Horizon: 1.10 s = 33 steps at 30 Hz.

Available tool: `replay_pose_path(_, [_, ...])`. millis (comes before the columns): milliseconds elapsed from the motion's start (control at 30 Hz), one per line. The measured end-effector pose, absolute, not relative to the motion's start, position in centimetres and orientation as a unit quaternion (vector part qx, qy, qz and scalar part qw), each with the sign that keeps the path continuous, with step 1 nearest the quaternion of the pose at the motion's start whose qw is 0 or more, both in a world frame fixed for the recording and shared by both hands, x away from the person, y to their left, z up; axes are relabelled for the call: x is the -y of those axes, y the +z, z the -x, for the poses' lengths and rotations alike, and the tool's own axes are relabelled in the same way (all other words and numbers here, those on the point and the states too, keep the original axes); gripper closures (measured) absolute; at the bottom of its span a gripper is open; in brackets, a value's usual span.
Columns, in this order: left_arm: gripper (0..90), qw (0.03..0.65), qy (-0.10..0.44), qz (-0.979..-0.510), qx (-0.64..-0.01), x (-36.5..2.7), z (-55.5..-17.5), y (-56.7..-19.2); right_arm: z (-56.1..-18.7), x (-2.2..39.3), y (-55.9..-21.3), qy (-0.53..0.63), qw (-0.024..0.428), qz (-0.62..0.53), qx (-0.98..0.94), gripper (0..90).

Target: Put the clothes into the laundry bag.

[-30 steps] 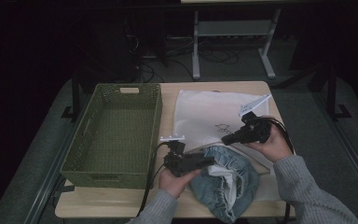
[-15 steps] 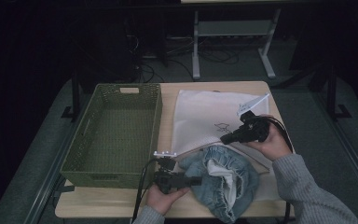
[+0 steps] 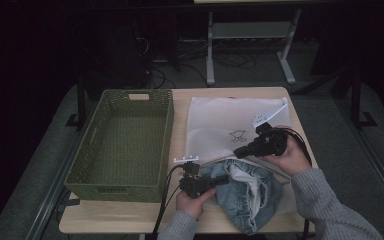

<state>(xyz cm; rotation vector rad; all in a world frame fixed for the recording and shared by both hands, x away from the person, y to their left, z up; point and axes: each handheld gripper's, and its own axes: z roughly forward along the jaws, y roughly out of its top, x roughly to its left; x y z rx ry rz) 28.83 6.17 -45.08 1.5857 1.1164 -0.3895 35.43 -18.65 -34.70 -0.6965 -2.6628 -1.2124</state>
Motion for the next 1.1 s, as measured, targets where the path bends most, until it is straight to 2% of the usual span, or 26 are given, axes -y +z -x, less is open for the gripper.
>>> replay_pose_path(200, [80.8, 0.578, -0.135, -0.637, -0.492, -5.7, -29.6, -44.6, -34.8, 18.7, -33.2, -0.417, 0.063, 0.219, 0.880, 89.6])
replay_pose_path(300, [77.4, 0.564, -0.133, -0.645, -0.498, -5.7, -29.6, -45.7, -34.7, 19.0, -33.8, -0.404, 0.063, 0.226, 0.884, 89.6])
replay_pose_path(333, [74.3, 0.561, -0.133, -0.647, -0.499, -5.8, -29.5, -45.9, -34.8, 19.1, -34.3, -0.400, 0.066, 0.231, 0.884, 89.6])
replay_pose_path(367, [66.1, 0.557, -0.133, -0.648, -0.502, -6.1, -29.4, -46.2, -34.9, 19.3, -35.2, -0.395, 0.071, 0.237, 0.885, 89.6])
replay_pose_path(400, [66.1, 0.552, -0.133, -0.651, -0.504, -6.3, -29.3, -46.4, -34.9, 19.3, -35.2, -0.395, 0.071, 0.237, 0.885, 89.6])
replay_pose_path(433, [55.2, 0.549, -0.137, -0.651, -0.506, -6.7, -29.1, -46.4, -35.0, 19.5, -36.1, -0.392, 0.078, 0.243, 0.884, 89.5])
replay_pose_path(467, [55.2, 0.544, -0.138, -0.654, -0.508, -7.0, -28.9, -46.4, -35.0, 19.5, -36.1, -0.392, 0.078, 0.243, 0.884, 89.5])
replay_pose_path(567, [37.6, 0.531, -0.130, -0.671, -0.501, -8.2, -27.5, -45.8, -35.3, 19.6, -36.7, -0.398, 0.085, 0.248, 0.879, 89.5])
replay_pose_path(667, [33.1, 0.522, -0.137, -0.681, -0.495, -8.4, -26.9, -45.6, -35.5, 19.6, -36.7, -0.398, 0.086, 0.248, 0.879, 89.5])
replay_pose_path(767, [30.6, 0.500, -0.145, -0.703, -0.485, -8.3, -26.4, -45.7, -35.5, 19.5, -36.6, -0.397, 0.085, 0.249, 0.879, 89.5])
replay_pose_path(833, [29.2, 0.470, -0.184, -0.726, -0.466, -7.9, -26.4, -46.8, -35.4, 19.3, -36.5, -0.393, 0.081, 0.246, 0.882, 89.5])
replay_pose_path(933, [28.8, 0.464, -0.206, -0.721, -0.471, -7.7, -26.6, -47.9, -35.4, 19.3, -36.5, -0.394, 0.082, 0.245, 0.882, 89.5])
replay_pose_path(1033, [34.6, 0.467, -0.204, -0.721, -0.469, -7.3, -26.6, -48.2, -35.4, 19.2, -36.6, -0.395, 0.083, 0.243, 0.882, 89.5])
replay_pose_path(1100, [42.6, 0.464, -0.202, -0.723, -0.470, -6.9, -26.7, -48.3, -35.5, 19.1, -36.7, -0.395, 0.085, 0.243, 0.882, 89.5])
